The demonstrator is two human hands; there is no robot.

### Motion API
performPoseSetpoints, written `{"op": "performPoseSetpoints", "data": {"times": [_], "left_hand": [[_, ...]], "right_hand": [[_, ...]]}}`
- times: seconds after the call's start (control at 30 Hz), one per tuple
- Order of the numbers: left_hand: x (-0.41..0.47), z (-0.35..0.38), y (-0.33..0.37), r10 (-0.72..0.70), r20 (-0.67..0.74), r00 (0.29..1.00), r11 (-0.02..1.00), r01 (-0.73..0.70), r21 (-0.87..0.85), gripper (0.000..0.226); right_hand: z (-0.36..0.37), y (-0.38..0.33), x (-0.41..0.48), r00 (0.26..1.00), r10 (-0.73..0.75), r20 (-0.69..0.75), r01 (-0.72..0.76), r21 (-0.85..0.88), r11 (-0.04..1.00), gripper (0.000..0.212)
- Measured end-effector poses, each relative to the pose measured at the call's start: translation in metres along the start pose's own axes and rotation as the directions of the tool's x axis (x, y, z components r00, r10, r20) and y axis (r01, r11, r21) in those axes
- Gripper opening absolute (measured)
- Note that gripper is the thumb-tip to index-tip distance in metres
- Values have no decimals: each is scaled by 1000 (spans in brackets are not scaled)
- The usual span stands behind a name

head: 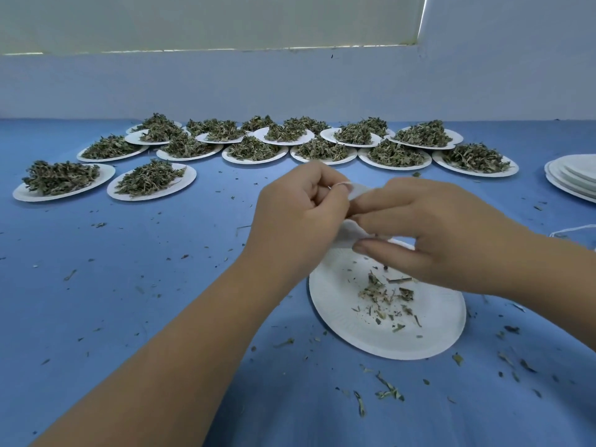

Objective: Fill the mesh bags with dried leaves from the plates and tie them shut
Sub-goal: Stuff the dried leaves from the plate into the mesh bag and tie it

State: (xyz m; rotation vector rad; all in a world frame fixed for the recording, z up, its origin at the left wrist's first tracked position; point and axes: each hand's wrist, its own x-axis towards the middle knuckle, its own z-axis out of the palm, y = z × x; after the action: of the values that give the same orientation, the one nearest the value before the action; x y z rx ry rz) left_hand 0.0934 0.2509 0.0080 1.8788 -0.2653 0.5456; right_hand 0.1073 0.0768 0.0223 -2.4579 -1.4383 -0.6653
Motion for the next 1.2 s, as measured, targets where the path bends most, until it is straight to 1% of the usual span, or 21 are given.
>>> {"op": "performPoseSetpoints", "data": {"times": [0.07,0.13,0.2,0.23,0.27,0.3,0.33,0.37,0.4,0.47,0.53,0.6,0.63,0.67,0.7,0.77,0.83,0.9,1.2], "left_hand": [[2,-4,-1,2,-35,999,1000,-2,7,13],[4,-6,-1,-4,-70,998,1000,4,6,12],[5,-7,-2,-10,-98,995,1000,12,14,12],[5,-7,-1,-10,-109,994,1000,12,18,12],[5,-8,-1,-7,-120,993,1000,10,21,12],[5,-8,-1,-5,-131,991,1000,8,22,13],[6,-8,0,-1,-140,990,1000,4,23,13],[6,-9,0,6,-147,989,1000,-2,26,13],[6,-9,-1,13,-152,988,1000,-8,30,12],[6,-9,-1,22,-163,986,999,-17,33,11],[6,-10,-1,33,-171,985,999,-28,34,10],[5,-10,-2,41,-180,983,998,-33,45,10],[5,-10,-2,43,-183,982,998,-35,46,10],[5,-10,-2,43,-183,982,998,-35,45,11],[5,-10,-2,42,-183,982,998,-34,44,11],[5,-9,-2,41,-182,982,998,-32,49,11],[5,-9,-2,49,-176,983,998,-40,58,12],[4,-8,-1,60,-169,984,997,-49,65,14],[2,-7,0,70,-128,989,995,-60,77,19]], "right_hand": [[-5,3,-5,987,57,-153,-46,75,996,19],[-9,4,-12,949,129,-288,-91,140,986,17],[-10,7,-20,917,204,-344,-152,172,973,14],[-10,8,-24,910,252,-329,-193,200,961,14],[-9,10,-28,911,305,-278,-240,246,939,12],[-9,11,-32,913,365,-182,-301,303,904,12],[-10,14,-35,907,418,-46,-380,336,862,17],[-10,17,-38,892,441,101,-450,314,836,27],[-9,20,-41,869,435,237,-488,259,833,40],[-6,22,-47,814,393,428,-496,161,853,66],[-3,20,-51,783,357,510,-481,130,867,80],[-2,17,-54,777,333,535,-455,110,884,90],[-1,15,-53,777,322,540,-438,97,894,91],[0,13,-53,778,318,542,-426,84,901,88],[0,11,-52,774,324,544,-426,70,902,81],[2,9,-50,768,350,537,-447,58,893,58],[3,6,-48,780,362,511,-458,71,886,39],[4,3,-47,800,367,475,-450,69,891,27],[9,-6,-42,838,343,424,-342,-81,936,23]]}}
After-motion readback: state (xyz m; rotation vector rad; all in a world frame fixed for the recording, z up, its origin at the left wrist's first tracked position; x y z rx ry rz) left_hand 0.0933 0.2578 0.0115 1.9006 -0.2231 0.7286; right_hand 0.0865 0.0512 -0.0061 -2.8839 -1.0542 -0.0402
